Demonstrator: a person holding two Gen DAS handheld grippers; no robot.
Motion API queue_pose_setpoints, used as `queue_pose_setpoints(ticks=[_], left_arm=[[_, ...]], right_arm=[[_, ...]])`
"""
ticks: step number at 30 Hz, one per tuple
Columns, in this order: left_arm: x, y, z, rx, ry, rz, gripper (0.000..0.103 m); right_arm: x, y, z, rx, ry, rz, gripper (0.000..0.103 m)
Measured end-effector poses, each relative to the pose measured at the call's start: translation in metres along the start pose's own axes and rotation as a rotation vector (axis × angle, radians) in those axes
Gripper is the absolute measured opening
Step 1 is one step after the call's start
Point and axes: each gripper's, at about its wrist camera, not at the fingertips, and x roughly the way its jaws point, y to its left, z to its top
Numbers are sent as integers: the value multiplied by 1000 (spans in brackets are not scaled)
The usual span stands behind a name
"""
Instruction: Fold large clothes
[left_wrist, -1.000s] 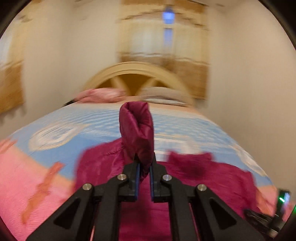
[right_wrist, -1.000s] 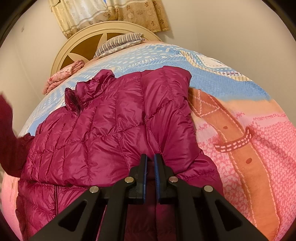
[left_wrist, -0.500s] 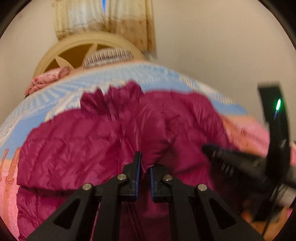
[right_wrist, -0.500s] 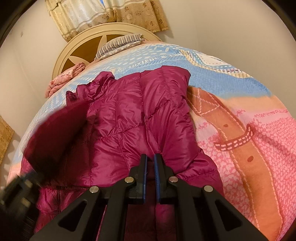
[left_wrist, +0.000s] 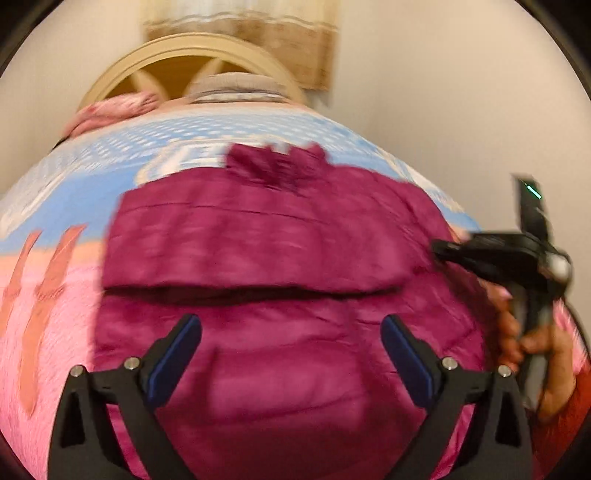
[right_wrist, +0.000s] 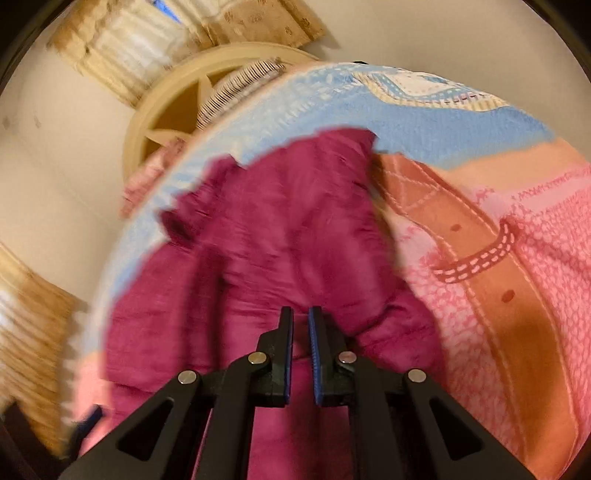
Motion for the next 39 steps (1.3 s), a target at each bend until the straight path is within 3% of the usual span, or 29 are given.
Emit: queue_pose_setpoints(ticks=[1,2,3,5,6,8,10,12,15,19,22,25,35,37,39], left_arm=[[0,12,2,-37,-12,14,100],[1,25,6,-79,-22,39,100],[4,36,10,-116,-18,68,100],[11,49,17,-152,-13,100,100],[11,51,18,-157,-18,109,100],[13,55,26,-153,-36,142,100],[15,58,30,-147,-47,164,100],[21,61,38,-148,-53,189,100],[29,70,47,-158,-45,203,100],[44,78,48,-175,-31,269,100],[62,85,40,-195,20,307,100],[78,94,22,-239,63,304,101],[87,95,15,-266,81,326,103],[83,95,14,-271,79,333,103],[77,92,15,-261,76,331,103]], right_arm=[[-4,5,-1,-1,-6,30,10],[-8,18,-2,-20,-7,62,22],[-9,29,-3,-45,-2,75,54],[-5,55,-9,-113,-1,95,88],[-3,65,-11,-149,-11,91,88],[9,92,-17,-274,-11,-19,88],[26,107,-23,-355,19,-79,82],[42,115,-27,-397,68,-133,31],[48,108,-29,-392,67,-188,21],[42,102,-30,-440,25,-277,20],[54,87,-31,-399,81,-250,20],[61,84,-38,-417,74,-254,20],[59,80,-42,-408,47,-227,23],[58,81,-42,-408,53,-225,25],[54,81,-40,-401,82,-200,37]])
